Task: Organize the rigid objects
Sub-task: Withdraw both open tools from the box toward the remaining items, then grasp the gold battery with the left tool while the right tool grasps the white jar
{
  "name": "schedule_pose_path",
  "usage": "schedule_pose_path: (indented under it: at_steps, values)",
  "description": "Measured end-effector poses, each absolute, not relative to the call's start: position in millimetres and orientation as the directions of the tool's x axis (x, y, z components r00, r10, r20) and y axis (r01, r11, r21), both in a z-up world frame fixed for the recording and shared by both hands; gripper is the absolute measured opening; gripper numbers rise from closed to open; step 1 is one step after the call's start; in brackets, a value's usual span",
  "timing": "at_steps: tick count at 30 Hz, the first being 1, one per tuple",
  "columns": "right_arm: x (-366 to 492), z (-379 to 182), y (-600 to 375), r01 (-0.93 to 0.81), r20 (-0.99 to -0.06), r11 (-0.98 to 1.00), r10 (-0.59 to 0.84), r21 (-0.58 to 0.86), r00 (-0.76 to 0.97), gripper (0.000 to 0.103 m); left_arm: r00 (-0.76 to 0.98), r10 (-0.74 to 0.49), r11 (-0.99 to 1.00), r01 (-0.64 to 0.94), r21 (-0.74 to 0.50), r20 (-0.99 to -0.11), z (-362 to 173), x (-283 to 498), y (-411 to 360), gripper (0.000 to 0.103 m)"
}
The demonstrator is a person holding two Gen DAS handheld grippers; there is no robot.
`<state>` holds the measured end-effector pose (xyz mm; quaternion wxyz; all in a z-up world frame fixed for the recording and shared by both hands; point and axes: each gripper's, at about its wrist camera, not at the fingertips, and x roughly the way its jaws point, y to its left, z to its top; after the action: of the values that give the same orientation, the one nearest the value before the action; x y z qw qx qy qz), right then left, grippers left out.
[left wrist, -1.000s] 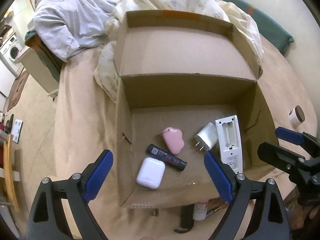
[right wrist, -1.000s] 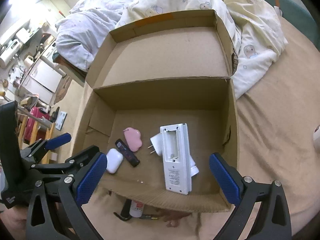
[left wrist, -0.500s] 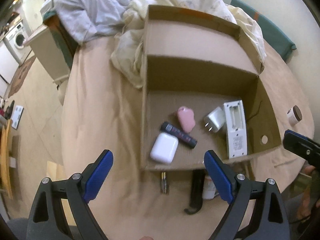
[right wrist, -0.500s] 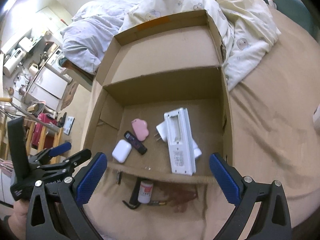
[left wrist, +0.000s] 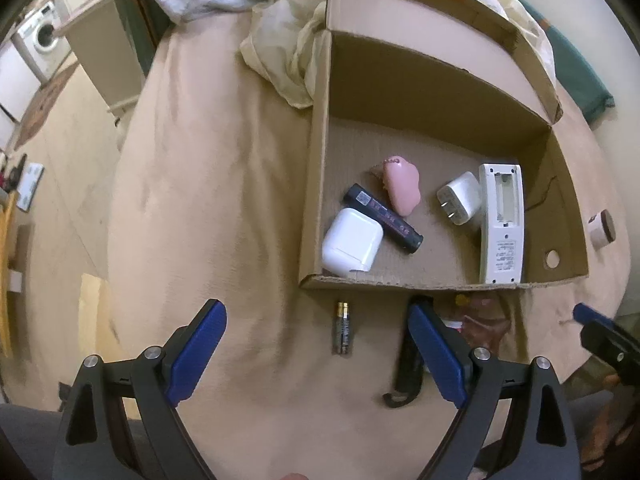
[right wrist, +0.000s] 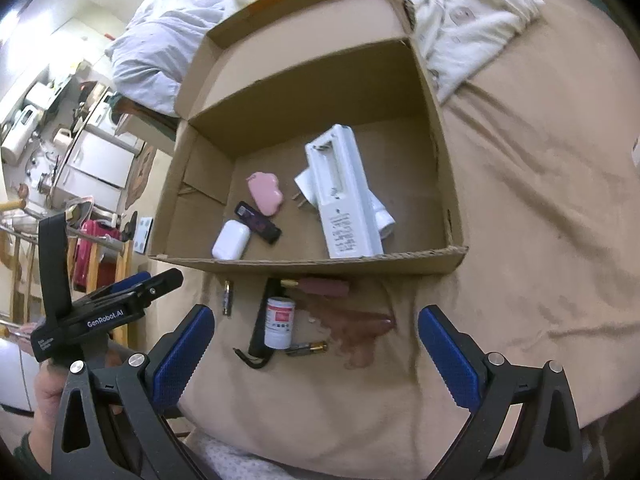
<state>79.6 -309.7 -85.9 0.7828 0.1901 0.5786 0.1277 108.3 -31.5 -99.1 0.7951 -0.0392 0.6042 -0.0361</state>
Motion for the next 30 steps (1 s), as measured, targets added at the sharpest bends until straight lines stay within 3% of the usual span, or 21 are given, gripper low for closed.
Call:
schedule_pose_path:
  at_steps: [6, 13, 17, 19, 24, 29, 30]
  values:
    - [83, -92, -311, 0.027, -0.849, 0.882, 0.443, 0.47, 0.288, 0.103, 0.19, -0.063, 0.997, 0.048, -0.055, -0.98, -125, 113, -45, 0.089]
    - [89, -106, -302, 0.025, -0.852, 0.876, 0.462, 0.482, 0.246, 0.103, 0.126, -0.02, 0.993, 0.119, -0.005, -0.992, -152, 114, -67, 0.063]
    - [90, -118, -292, 0.035, -0.815, 0.826, 0.547, 0.562, 0.192, 0.103, 0.093, 0.006, 0.991, 0.134, 0.018, -0.996, -166, 117, -73, 0.059]
    - [92, -123, -281, 0.024, -0.807, 0.814, 0.57, 0.58, 0.157, 0.081, 0.074, 0.014, 0.991, 0.134, 0.024, -0.997, -174, 119, -75, 0.055]
    - [98, -140, -253, 0.007, -0.822, 0.825, 0.563, 0.566, 0.082, 0.075, 0.079, 0.021, 0.991, 0.13, 0.031, -0.997, -179, 120, -74, 0.042]
    - [105, -154, -227, -0.008, -0.845, 0.845, 0.534, 0.534, 0.034, 0.065, 0.086, 0.015, 0.99, 0.138, 0.027, -0.996, -177, 120, -72, 0.01]
    - [107, -155, -224, -0.011, -0.849, 0.849, 0.528, 0.528, 0.027, 0.062, 0.087, 0.016, 0.989, 0.144, 0.029, -0.996, -177, 119, -73, 0.01]
